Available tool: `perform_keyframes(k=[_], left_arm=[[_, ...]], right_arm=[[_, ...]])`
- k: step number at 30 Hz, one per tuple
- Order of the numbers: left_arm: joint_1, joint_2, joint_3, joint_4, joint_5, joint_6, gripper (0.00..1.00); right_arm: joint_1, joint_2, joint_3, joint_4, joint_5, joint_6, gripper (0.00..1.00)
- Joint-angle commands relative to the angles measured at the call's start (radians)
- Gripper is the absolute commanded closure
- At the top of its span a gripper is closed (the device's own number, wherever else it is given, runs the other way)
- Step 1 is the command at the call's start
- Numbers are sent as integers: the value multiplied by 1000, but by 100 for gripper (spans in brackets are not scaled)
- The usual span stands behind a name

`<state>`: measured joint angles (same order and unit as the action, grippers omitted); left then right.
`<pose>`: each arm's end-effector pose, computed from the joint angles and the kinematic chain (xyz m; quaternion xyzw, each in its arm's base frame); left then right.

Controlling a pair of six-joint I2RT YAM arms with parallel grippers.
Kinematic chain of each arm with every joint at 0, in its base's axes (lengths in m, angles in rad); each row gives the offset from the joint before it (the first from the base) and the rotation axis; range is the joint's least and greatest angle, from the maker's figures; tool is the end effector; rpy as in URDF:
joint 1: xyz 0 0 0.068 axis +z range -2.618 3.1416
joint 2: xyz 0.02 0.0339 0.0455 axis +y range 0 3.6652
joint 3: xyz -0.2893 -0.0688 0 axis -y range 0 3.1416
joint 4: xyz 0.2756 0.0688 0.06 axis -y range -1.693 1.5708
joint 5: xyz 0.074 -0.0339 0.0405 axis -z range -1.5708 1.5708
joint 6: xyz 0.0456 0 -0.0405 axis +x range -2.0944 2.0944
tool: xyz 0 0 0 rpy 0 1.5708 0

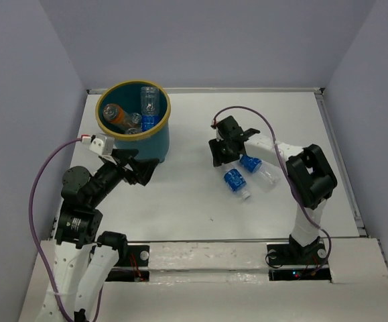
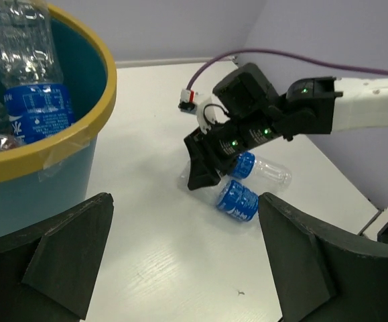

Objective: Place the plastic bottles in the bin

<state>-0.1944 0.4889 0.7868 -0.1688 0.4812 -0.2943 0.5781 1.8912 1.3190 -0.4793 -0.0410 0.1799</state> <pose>0.1175 -0.0446 0.4024 0.1468 0.6491 -0.3291 0.6699 0.3630 0.2391 0.1855 -0.1963 0.9461 0.1134 0.2311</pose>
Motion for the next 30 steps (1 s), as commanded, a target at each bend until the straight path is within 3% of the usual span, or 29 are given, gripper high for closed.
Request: perform_keyframes(k=[1,4,9,14,21,27,30], left_arm=[[-33,-33,-20,32,22,29,1],[-66,-58,-35,28,20,27,1],[-97,-78,-103,22,-3,-38,1],[-112,-50,-142,-46,-38,-121,1],[-116,-26,-179,-199,-81,-296,1],[-117,-46,-215,-323,-90,-313,1],[-117,-52,-235,-368,-119,-292,1]], right_arm=[[20,-122,127,-18,1,0,55],[20,-251,222,-27,15,-3,57],[75,-288,582,48,-17,-17,57],[112,-134,867,263,-129,35,58],[121,187,1109,825,-290,246,61],[170,456,1379,1047,-214,277,62],[209,482,1317,1155,-198,273,63]])
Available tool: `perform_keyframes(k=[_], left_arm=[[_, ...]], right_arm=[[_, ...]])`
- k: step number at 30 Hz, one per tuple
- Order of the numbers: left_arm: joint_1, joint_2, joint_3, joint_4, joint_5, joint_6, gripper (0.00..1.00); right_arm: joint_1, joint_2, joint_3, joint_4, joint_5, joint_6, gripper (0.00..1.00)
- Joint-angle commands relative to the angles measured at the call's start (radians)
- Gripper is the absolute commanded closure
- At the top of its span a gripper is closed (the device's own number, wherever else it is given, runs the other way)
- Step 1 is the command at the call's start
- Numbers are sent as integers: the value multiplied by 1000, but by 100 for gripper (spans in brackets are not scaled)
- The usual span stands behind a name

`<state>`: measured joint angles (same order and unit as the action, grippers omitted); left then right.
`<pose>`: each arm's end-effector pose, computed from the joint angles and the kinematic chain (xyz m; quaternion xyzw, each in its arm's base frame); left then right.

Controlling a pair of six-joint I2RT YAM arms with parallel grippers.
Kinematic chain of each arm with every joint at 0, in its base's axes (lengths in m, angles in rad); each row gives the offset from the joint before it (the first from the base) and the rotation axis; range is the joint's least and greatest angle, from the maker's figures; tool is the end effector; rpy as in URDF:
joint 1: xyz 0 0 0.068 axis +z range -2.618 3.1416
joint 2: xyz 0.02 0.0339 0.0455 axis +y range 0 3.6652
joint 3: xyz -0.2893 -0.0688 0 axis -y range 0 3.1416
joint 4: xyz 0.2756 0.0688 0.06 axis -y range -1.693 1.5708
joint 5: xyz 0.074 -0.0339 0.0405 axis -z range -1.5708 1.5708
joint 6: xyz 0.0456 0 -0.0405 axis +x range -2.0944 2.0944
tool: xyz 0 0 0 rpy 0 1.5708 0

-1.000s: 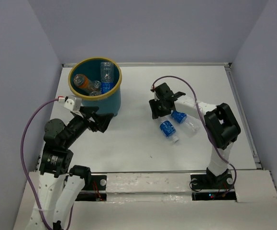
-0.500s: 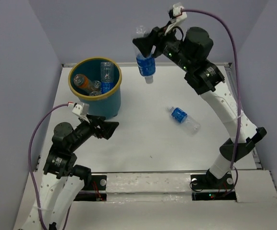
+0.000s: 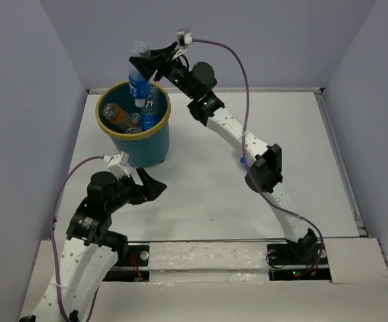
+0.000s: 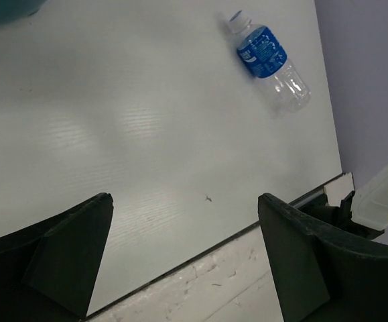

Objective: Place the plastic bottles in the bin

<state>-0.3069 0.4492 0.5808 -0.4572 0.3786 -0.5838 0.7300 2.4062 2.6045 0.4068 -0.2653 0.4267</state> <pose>0.1236 -0.0569 0.2975 -0.0014 0.8054 -0.3847 0.4510 0.4317 0.4023 0.4878 -0.1853 0.4372 0.5313 0.7015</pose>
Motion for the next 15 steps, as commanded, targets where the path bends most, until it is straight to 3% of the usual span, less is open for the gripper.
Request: perform_keyframes(k=[1,7,15], left_arm=[[-6,-15,-33,-89,-27,-1,1],[-5,-47,-56,-55,-33,-28,1],[-6,-32,-9,-55,-82,-28,1]], right_arm=[[57,-35,13,274,29,12,63],[92,4,-78,245,26,4,61],[123,-42,-247,242,37,-22,26]])
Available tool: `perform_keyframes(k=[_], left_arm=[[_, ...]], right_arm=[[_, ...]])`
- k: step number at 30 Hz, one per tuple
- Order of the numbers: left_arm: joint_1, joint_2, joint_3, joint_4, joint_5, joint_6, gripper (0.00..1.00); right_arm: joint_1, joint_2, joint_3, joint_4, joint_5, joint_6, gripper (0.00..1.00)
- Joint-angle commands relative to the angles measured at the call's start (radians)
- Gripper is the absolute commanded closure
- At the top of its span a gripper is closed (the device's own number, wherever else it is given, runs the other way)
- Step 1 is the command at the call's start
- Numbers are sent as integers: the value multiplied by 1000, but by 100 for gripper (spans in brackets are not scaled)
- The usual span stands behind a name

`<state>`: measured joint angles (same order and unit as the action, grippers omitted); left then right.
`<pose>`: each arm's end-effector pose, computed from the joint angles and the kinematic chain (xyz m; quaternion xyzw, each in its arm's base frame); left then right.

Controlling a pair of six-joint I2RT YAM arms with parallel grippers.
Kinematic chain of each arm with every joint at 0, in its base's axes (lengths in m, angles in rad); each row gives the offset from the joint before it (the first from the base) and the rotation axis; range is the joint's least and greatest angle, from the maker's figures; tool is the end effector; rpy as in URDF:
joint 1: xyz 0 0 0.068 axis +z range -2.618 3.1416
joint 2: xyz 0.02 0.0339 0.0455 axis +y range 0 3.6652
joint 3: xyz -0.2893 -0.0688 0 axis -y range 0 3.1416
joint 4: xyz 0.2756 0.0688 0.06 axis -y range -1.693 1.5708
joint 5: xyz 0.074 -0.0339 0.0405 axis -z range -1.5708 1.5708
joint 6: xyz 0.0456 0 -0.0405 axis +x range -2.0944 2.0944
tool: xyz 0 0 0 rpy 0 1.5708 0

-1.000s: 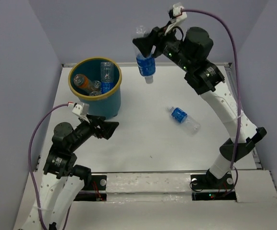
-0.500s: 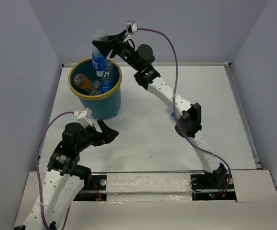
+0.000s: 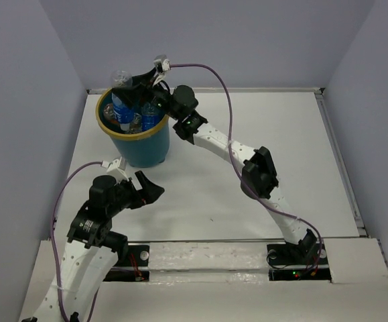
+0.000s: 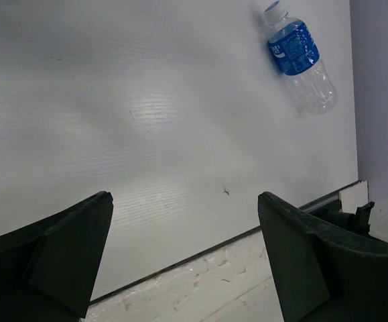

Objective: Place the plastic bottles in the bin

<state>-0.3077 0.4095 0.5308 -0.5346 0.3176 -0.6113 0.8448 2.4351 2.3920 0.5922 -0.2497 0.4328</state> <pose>0.1180 -0.0525 0.2745 -0.0395 0.8302 -0.3582 0.4254 0.4024 0.4702 0.4111 -0.2056 0.4526 0.5649 0.6586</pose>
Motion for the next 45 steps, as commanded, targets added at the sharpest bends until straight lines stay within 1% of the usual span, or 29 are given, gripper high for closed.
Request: perform_keyframes(k=[1,3,5,6,8,9,11,14,16,17,19,21,22,23,24,25,26,27,28,29,30,31,32,33,34,36,39,44,45], left_arm=[[-5,11,47,22,-23,2,1],[-5,21,61,25,-26,5,1],[-5,23,64,41,-22,-1,1],[-5,25,64,48,-5,-5,1],[-5,40,57,86,24,-21,1],[-5,48,54,100,24,-25,1],[-5,69,51,145,52,-31,1],[-8,136,66,203,63,-47,1],[-31,169,86,244,52,-68,1],[-50,189,98,258,35,-76,1],[-138,244,141,283,-41,-112,1],[-229,314,179,338,-155,-149,1],[-334,340,192,379,-199,-188,1],[-388,412,205,398,-250,-205,1],[-437,454,233,418,-340,-217,1],[-518,498,250,461,-374,-231,1],[-550,550,267,481,-400,-251,1],[-576,656,305,502,-432,-261,1],[-597,707,326,539,-442,-268,1],[-631,810,377,571,-454,-281,1],[-645,863,403,591,-472,-286,1],[-656,909,432,626,-479,-291,1],[-665,960,463,640,-485,-294,1],[-679,1048,522,650,-500,-300,1],[-680,1090,555,663,-502,-321,1],[-683,1210,647,667,-499,-332,1],[-685,1348,745,659,-503,-367,1],[-682,1535,879,609,-572,-380,1],[-680,1561,932,596,-590,-377,1]], right_arm=[[8,-86,-36,43,29,-40,24],[8,-111,-40,-3,58,-52,18],[8,-122,-25,-61,85,-63,15],[8,-126,4,-128,105,-69,11],[8,-145,25,-211,121,-91,9],[8,-162,18,-212,121,-92,9],[8,-211,-59,-219,127,-101,9],[8,-341,-140,-262,124,-126,9],[8,-390,-160,-353,130,-166,6],[8,-415,-171,-388,135,-180,5],[-1,-520,-232,-471,156,-201,5],[-45,-621,-426,-485,156,-206,5],[-67,-734,-503,-488,141,-188,5],[-117,-793,-583,-489,129,-175,5],[-147,-853,-744,-491,110,-160,5],[-174,-971,-825,-491,90,-134,6],[-205,-1028,-900,-494,86,-126,7],[-258,-1082,-1027,-520,92,-120,8],[-280,-1182,-1083,-541,104,-117,9],[-298,-1230,-1135,-560,121,-120,9],[-311,-1277,-1180,-581,144,-123,10],[-323,-1362,-1258,-635,203,-131,10],[-323,-1363,-1290,-655,236,-137,10],[-332,-1439,-1316,-679,268,-140,10],[-332,-1471,-1335,-728,324,-147,10],[-342,-1527,-1367,-771,358,-154,10],[-342,-1625,-1386,-844,366,-146,10],[-342,-1688,-1409,-868,362,-147,10],[-342,-1693,-1407,-879,353,-147,10]])
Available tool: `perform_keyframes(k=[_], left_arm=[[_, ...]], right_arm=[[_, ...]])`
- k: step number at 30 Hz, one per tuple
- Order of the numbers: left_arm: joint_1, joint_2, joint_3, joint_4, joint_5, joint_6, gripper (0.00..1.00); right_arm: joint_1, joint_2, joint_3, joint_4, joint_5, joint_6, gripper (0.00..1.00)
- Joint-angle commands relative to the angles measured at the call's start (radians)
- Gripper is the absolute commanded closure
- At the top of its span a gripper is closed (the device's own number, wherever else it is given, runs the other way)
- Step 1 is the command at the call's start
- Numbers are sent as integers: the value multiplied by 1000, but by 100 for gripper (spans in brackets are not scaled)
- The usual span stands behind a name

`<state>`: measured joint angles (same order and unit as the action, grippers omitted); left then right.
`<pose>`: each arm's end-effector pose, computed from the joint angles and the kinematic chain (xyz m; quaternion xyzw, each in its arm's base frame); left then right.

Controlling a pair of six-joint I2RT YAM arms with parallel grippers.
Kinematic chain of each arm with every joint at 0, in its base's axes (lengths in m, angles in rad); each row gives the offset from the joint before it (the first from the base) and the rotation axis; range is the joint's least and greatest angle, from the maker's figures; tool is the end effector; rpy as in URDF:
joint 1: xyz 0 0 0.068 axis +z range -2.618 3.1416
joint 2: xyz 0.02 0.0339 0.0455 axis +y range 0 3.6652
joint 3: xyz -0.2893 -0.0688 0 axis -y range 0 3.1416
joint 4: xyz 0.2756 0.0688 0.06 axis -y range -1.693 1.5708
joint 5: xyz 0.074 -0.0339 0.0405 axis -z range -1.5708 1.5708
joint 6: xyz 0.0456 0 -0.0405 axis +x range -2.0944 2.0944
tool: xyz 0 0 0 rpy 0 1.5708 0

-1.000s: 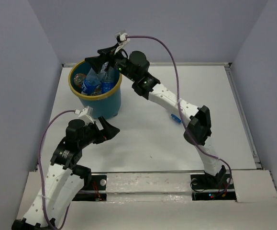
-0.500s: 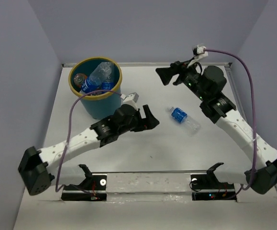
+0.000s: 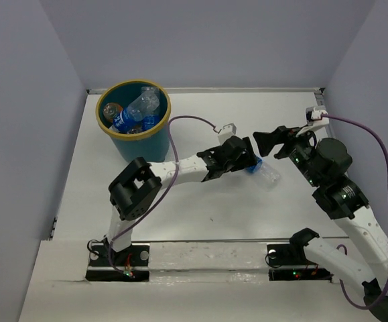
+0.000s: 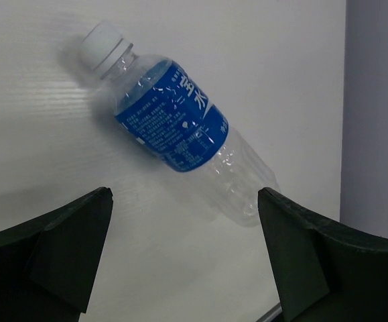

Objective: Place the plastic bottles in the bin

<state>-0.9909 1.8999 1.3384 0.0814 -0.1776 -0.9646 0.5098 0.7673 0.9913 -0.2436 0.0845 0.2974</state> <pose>0.2720 -0.4006 0.2364 -0.0348 0.8521 -0.3861 0.3516 0.1647 0.0877 0.4317 -0.0462 0.7125 0.2470 0.6552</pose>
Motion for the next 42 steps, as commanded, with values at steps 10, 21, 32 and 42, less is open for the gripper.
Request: perform_keyframes(k=[10,21,32,42], left_arm=[[41,309,355,-129,-111,9,1],[74,332,351,-89,-82,47,30],[37,-102,145,-80,-71,269,73],[86,-561,482,-356,-523,627,74]], right_arm=[[-7,-45,3,-54,-75,-4,11],[-7,-14,3,-42,-127,5,11],[-7,-54,0,55,-158,19,12],[-7,-131,-63,155,-245,104,12]])
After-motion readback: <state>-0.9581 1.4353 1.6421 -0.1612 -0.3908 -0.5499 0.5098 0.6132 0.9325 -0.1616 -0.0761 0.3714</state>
